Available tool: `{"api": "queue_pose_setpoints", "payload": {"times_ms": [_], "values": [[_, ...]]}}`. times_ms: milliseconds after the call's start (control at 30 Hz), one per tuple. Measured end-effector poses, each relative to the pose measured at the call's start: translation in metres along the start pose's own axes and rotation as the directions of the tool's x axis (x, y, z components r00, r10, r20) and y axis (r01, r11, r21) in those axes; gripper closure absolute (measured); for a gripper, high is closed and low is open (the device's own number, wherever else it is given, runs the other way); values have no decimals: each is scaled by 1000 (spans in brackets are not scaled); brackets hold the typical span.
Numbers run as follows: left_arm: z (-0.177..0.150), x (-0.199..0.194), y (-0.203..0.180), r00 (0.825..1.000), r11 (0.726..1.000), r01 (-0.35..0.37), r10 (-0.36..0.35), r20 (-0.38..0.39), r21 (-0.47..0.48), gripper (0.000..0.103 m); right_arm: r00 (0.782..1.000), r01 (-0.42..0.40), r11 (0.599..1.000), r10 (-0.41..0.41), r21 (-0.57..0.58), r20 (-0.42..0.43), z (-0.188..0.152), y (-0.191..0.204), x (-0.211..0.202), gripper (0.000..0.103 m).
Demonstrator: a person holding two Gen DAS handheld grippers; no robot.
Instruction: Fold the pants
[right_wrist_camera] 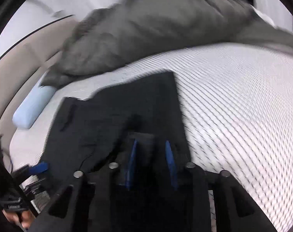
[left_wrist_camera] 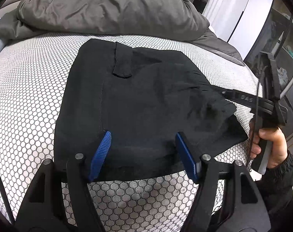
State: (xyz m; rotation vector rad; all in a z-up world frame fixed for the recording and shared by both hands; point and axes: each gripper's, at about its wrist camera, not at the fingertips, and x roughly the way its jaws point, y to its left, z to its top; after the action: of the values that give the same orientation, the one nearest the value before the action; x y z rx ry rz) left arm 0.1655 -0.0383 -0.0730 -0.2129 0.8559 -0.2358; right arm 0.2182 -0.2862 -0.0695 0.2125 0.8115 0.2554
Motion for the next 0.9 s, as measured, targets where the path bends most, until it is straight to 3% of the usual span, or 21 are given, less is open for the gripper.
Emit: {"api": "queue_pose_setpoints", "payload": {"times_ms": [100, 167, 233, 333, 500, 533, 600, 633, 767, 833, 900], "values": [[0, -7, 2, 1000, 1000, 7, -7, 4, -17, 37, 998, 15, 999, -17, 28, 64, -5, -13, -29, 55], [2, -16, 5, 1000, 999, 25, -24, 19, -38, 37, 988, -129, 990, 123, 59, 98, -11, -18, -48, 52], [4, -25, 10, 999, 998, 33, -31, 41, -56, 37, 952, -299, 950, 291, 90, 92, -19, -20, -59, 52], [8, -38, 25, 996, 996, 30, -23, 82, -89, 37, 918, -396, 915, 395, 81, 28, -25, -10, -55, 52], [11, -44, 57, 995, 983, -5, 24, 99, -184, 37, 907, -394, 908, 409, 144, -99, -26, 8, -6, 55], [11, -44, 65, 995, 978, -11, 32, 96, -209, 37, 902, -407, 901, 422, 153, -89, -24, 9, -3, 72], [11, -45, 77, 995, 969, -17, 41, 95, -246, 37, 895, -432, 894, 441, 118, -64, -22, 14, -7, 92], [10, -48, 82, 994, 965, -13, 41, 101, -264, 37, 900, -432, 899, 435, 76, -36, -20, 19, -17, 93], [9, -63, 89, 990, 963, 14, 25, 140, -268, 37, 884, -456, 886, 462, -83, 70, -18, 44, -68, 95], [7, -64, 89, 990, 965, 7, 30, 135, -263, 37, 885, -449, 886, 459, -111, 78, -26, 40, -88, 95], [6, -59, 89, 993, 966, -5, 35, 113, -258, 37, 921, -378, 921, 384, -96, 63, -36, 28, -84, 95]]}}
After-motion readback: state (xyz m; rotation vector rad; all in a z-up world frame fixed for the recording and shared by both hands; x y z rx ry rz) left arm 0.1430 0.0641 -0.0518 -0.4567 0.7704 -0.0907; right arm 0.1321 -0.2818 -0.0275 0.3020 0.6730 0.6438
